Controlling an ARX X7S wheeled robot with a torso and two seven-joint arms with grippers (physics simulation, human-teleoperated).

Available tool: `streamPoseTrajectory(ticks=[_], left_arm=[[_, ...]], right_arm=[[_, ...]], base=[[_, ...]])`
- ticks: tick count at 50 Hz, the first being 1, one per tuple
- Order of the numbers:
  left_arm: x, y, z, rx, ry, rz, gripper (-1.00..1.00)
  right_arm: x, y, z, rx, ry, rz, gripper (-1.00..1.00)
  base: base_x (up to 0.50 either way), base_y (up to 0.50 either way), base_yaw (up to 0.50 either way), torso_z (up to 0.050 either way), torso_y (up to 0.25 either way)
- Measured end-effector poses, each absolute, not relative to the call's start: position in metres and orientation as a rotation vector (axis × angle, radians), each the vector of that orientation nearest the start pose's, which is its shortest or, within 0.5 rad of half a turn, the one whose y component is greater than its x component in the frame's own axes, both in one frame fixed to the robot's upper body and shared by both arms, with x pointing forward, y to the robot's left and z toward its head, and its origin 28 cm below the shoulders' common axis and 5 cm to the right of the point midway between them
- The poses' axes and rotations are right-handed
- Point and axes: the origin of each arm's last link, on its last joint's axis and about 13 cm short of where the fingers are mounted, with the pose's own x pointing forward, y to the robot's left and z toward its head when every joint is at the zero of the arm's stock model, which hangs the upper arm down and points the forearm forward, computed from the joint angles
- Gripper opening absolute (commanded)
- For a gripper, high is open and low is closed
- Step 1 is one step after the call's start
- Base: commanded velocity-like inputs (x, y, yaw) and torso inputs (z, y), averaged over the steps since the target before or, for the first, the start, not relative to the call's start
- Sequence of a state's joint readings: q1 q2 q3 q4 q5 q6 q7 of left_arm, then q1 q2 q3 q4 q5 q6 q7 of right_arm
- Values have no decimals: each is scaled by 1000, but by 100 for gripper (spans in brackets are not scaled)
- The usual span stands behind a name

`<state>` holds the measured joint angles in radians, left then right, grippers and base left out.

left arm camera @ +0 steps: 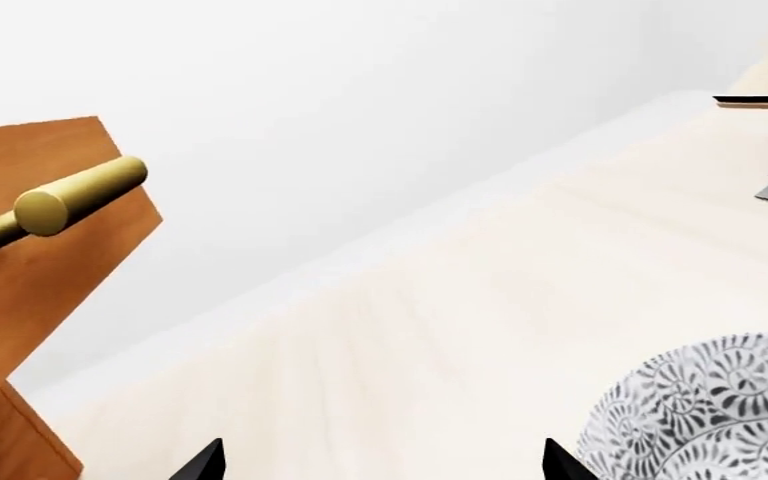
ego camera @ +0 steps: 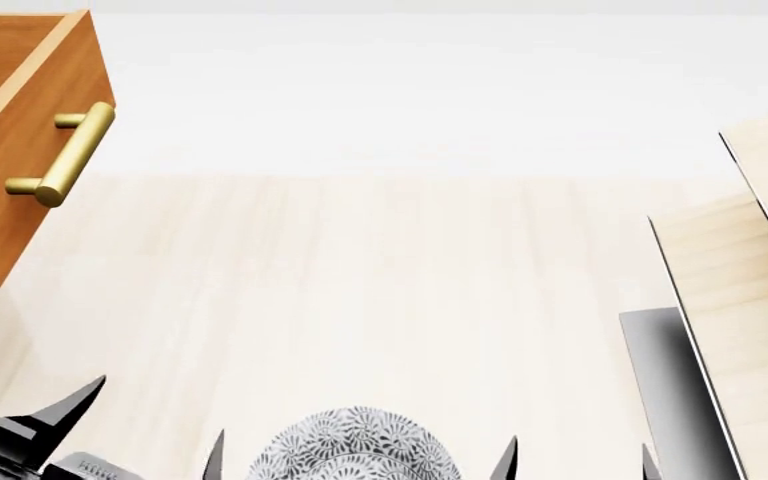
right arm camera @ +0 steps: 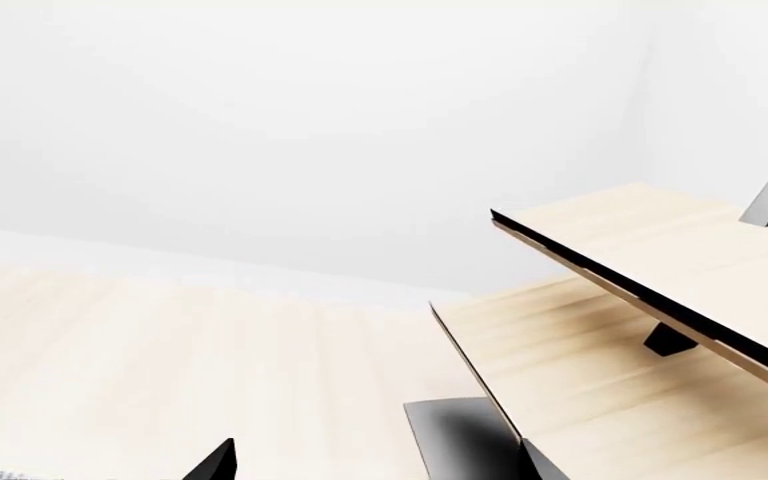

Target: Close the top drawer of the cabinet.

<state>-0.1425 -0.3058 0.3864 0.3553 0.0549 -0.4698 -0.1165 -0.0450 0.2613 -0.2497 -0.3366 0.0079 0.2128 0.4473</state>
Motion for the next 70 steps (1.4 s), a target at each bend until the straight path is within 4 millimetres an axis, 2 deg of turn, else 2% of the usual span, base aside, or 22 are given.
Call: streamPoseTrajectory(ticks=[11, 25, 34, 39, 43, 54, 70], left_arm=[[266, 195, 87, 547, 3, -297, 100], [350, 181, 111, 693, 116, -349, 100], [387, 170, 122, 763, 192, -369, 100], [397, 163, 125, 785, 246, -382, 100], [403, 165, 128, 778, 295, -358, 100], [414, 190, 146, 715, 369, -205, 100], [420, 220, 168, 581, 403, -51, 100]], right_arm=[[194, -99, 54, -218, -91, -170, 100], [196, -98, 52, -221, -84, -161, 100], [196, -98, 50, -224, -78, -152, 100], [196, -98, 50, -225, -75, -147, 100], [197, -98, 49, -225, -72, -145, 100], [198, -97, 47, -225, -63, -139, 100], [198, -95, 48, -228, -59, -136, 100]], base=[[0, 0, 0, 0, 0], [0, 0, 0, 0, 0], [0, 0, 0, 0, 0], [0, 0, 0, 0, 0], [0, 0, 0, 0, 0], [0, 0, 0, 0, 0], [0, 0, 0, 0, 1]])
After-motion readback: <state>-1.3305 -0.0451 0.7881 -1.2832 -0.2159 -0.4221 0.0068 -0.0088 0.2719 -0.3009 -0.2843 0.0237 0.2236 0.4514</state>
